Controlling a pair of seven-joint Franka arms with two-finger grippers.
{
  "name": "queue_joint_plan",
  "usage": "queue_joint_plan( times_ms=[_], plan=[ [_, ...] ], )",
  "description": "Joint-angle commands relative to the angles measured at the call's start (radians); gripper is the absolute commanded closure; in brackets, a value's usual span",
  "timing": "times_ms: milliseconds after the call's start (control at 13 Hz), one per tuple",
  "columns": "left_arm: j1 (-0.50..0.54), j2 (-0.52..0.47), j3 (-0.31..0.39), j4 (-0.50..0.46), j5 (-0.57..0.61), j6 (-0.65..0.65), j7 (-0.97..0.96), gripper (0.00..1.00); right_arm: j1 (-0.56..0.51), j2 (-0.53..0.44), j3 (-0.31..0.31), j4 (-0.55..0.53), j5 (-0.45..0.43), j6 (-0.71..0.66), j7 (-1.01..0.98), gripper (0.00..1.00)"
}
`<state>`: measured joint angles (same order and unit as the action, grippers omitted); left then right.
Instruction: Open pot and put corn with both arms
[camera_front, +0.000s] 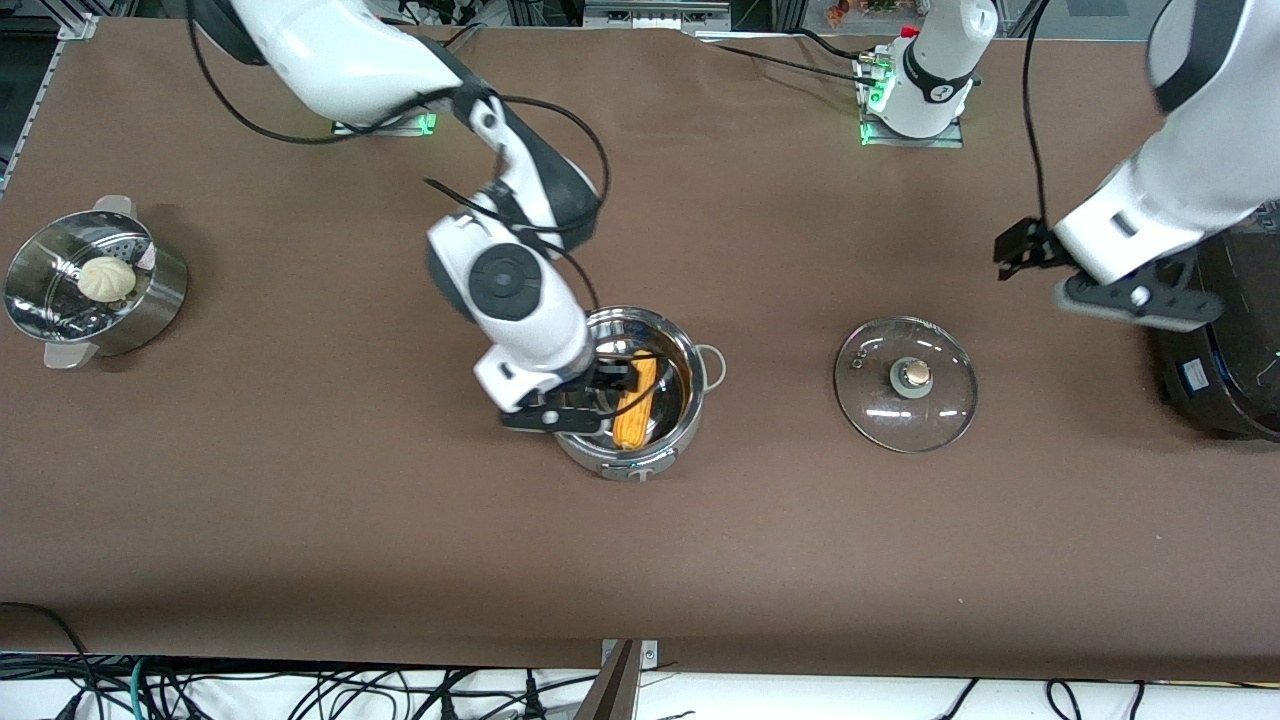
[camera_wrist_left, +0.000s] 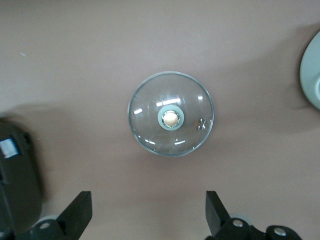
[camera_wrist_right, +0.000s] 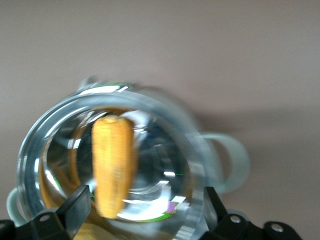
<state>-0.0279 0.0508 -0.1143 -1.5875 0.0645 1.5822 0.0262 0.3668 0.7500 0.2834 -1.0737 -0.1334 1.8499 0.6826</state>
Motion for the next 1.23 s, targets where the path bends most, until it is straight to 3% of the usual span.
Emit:
queue_joint_plan(
  times_ms=[0,308,538,615,769,923,1077,1154],
  plan=[
    [0.037,0.024,0.021,0.078,-0.023,-0.007,0.008,0.00,-0.138,-0.136,0.005,-0.037,0.005,-0.214,-0.237,0.00],
    [0.046,0.041,0.021,0.063,-0.023,-0.016,-0.031,0.00,-0.391,-0.196,0.003,-0.035,0.009,-0.369,-0.385,0.00],
    [0.069,0.044,0.022,0.069,-0.029,-0.018,-0.028,0.00,-0.482,-0.211,-0.010,-0.035,-0.002,-0.446,-0.448,0.00],
    [0.074,0.044,0.022,0.069,-0.029,-0.018,-0.035,0.00,-0.485,-0.239,-0.048,-0.054,-0.002,-0.436,-0.442,0.00],
    [0.072,0.050,0.021,0.070,-0.028,-0.013,-0.130,0.00,-0.476,-0.328,-0.110,-0.209,0.009,-0.352,-0.436,0.00],
    [0.074,0.052,0.021,0.067,-0.026,-0.018,-0.152,0.00,-0.467,-0.501,-0.116,-0.460,0.009,-0.167,-0.428,0.00],
    [0.069,0.052,0.018,0.070,-0.023,-0.019,-0.150,0.00,-0.467,-0.659,-0.151,-0.685,0.073,0.033,-0.446,0.00],
    [0.066,0.052,0.018,0.070,-0.022,-0.018,-0.150,0.00,-0.467,-0.707,-0.153,-0.721,0.095,0.034,-0.466,0.00]
  ],
)
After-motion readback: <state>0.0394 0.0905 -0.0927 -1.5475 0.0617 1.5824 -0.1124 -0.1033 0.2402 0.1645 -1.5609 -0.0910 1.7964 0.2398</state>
